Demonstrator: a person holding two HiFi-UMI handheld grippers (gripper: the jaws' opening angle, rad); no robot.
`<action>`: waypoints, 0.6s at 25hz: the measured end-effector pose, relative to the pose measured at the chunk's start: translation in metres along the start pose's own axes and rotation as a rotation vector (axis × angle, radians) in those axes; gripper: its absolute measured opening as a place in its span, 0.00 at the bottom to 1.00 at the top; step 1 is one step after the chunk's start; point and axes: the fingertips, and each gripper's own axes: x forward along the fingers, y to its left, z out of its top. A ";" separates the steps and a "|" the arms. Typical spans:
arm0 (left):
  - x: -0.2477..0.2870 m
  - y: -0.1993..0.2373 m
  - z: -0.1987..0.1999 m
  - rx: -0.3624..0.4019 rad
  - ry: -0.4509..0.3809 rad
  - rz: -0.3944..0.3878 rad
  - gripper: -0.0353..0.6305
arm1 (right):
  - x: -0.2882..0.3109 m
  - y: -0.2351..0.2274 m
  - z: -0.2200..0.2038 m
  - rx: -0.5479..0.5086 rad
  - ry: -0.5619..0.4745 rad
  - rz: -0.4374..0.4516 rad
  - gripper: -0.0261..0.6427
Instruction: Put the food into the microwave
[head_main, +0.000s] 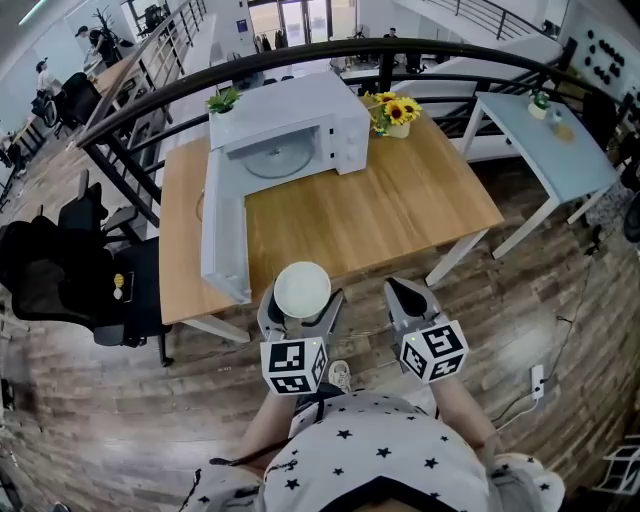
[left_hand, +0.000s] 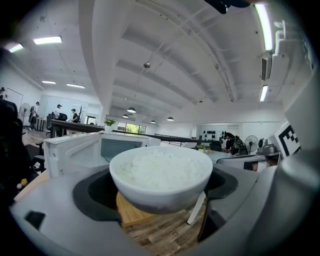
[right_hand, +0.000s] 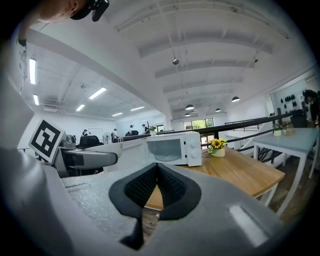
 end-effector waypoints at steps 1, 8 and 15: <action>0.007 0.004 0.001 -0.001 -0.001 0.001 0.79 | 0.007 -0.003 0.001 -0.002 0.001 0.000 0.05; 0.046 0.030 0.009 -0.007 0.004 0.005 0.79 | 0.054 -0.016 0.014 -0.010 0.002 0.006 0.05; 0.080 0.052 0.013 -0.003 0.007 0.003 0.79 | 0.094 -0.027 0.018 -0.009 -0.003 0.013 0.05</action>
